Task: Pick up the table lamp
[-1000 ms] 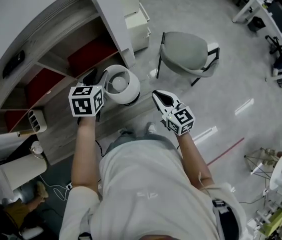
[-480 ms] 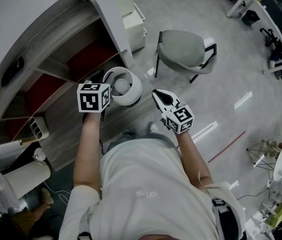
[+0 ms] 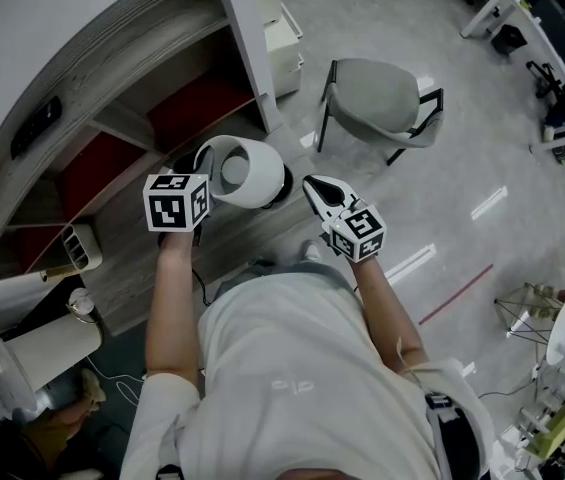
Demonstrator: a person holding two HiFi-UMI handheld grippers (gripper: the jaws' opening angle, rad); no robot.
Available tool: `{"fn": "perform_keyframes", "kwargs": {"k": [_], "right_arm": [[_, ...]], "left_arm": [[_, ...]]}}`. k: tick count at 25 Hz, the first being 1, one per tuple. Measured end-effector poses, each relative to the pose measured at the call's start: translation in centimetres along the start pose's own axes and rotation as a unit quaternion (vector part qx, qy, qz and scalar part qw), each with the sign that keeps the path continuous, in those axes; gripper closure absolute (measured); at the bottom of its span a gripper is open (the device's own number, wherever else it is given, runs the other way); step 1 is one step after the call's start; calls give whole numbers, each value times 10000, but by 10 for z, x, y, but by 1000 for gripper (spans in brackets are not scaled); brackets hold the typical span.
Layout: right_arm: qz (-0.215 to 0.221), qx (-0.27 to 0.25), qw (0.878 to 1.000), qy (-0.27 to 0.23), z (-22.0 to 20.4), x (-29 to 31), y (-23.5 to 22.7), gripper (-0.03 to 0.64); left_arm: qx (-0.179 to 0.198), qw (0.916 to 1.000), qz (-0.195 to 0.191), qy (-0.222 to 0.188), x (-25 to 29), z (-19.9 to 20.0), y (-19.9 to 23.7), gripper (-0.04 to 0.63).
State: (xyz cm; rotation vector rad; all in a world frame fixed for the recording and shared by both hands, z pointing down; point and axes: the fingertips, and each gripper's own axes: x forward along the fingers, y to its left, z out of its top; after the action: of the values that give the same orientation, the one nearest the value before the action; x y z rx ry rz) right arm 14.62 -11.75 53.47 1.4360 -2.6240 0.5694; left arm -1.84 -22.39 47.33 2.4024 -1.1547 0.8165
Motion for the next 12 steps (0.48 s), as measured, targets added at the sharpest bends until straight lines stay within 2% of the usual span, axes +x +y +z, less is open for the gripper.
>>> {"fn": "perform_keyframes", "kwargs": {"k": [5,12], "right_arm": [[109,-67,9998,158,-10,18,12,588],[284,-189,9985,426,-25,47,28,588]], "left_arm": [[13,9994,322,-113,-21,-24,30,566],[-507,9971,374,-438,-53,-64,69,571]]}}
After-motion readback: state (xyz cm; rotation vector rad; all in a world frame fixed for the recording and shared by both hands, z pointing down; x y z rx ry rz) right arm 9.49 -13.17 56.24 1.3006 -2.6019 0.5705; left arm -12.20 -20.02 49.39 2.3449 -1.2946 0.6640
